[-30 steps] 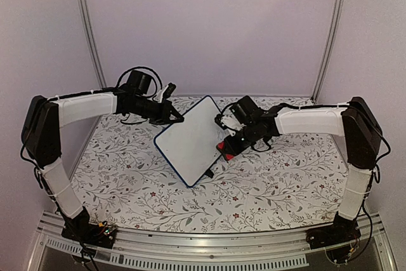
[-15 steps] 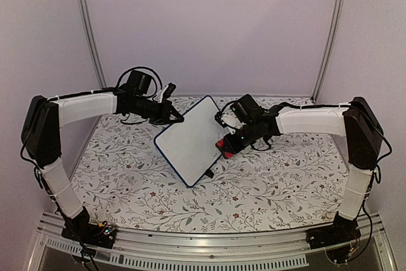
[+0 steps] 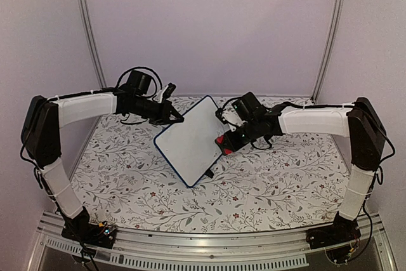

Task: Erase the whiteboard
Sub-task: Erase the whiteboard at the center of the board.

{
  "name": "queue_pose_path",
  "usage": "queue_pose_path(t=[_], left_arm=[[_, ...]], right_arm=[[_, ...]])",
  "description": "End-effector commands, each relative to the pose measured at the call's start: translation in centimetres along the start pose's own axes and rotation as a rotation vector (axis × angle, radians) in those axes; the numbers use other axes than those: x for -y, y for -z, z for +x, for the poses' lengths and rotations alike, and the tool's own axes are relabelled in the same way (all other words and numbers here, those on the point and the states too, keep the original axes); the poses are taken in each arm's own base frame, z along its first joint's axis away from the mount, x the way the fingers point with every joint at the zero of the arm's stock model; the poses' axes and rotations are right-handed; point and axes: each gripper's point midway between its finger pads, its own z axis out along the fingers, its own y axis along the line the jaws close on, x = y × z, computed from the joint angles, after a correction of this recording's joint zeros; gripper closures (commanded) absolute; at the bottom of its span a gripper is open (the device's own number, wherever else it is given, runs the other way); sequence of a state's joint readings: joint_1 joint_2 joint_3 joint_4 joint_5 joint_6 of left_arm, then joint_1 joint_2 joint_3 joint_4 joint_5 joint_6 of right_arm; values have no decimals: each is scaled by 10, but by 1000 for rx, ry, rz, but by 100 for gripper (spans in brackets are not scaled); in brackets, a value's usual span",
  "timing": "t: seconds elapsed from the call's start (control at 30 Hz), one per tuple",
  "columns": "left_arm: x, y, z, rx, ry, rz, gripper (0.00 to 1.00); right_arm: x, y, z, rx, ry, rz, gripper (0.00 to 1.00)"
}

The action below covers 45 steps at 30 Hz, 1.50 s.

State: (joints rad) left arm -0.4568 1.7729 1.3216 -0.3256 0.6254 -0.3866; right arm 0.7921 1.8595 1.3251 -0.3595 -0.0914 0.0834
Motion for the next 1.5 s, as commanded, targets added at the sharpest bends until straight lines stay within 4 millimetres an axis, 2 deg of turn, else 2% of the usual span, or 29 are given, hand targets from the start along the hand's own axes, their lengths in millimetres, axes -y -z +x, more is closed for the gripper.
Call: queue_pose_path(t=[0.0, 0.4, 0.9, 1.07, 1.3, 1.47], left_arm=[[13, 10, -6, 26, -33, 43, 99], [17, 13, -8, 35, -43, 42, 99], [16, 12, -6, 30, -39, 47, 99], [17, 12, -7, 29, -40, 50, 99], [20, 15, -8, 37, -49, 50, 99], [21, 16, -9, 36, -48, 57, 99]], right_arm=[[-7, 10, -22, 70, 3, -13, 97], [2, 16, -24, 87, 1, 10, 97], [11, 12, -22, 93, -32, -6, 97], [20, 14, -21, 80, -48, -7, 97], [34, 11, -39, 61, -63, 4, 97], [41, 0, -39, 22, -80, 14, 97]])
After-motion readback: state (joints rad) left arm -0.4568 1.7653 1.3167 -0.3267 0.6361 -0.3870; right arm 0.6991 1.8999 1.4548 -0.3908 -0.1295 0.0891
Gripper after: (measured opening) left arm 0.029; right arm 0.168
